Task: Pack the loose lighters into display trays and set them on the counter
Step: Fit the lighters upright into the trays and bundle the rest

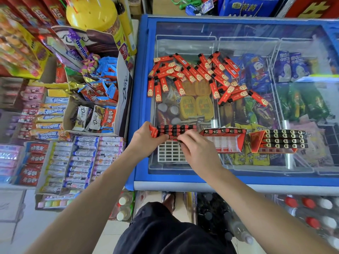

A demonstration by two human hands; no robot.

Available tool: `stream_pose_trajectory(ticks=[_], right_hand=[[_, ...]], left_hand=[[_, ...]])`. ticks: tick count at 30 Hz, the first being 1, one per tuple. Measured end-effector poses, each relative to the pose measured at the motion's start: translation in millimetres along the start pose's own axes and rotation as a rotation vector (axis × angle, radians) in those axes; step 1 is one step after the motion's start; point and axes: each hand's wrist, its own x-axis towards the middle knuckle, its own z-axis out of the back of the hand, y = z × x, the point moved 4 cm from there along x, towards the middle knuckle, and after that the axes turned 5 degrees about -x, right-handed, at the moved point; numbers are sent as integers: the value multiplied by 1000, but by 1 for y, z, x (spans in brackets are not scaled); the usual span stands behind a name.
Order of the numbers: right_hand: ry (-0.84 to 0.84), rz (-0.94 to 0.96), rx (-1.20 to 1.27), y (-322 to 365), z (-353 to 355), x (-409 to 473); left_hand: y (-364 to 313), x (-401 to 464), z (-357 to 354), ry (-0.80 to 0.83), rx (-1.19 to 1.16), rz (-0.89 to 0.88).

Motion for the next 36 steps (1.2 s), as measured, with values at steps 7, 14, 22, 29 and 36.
stream_pose_trajectory(ticks=[7,14,22,29,36], right_hand=[[19,3,-25,-2,-18,1],[-52,-11,23,-3,-14,0],[-11,5,11,0,-15,4],[17,17,-7,1,-17,7],[65,7,-45,1,-26,2]], left_hand=[[0,0,0,-5,8,-12],[-1,0,2,-6,27,-16],[-1,-1,0,-9,18,-19],[-1,-1,0,-16,31,-15],[-1,-1,0,-24,29,-11]])
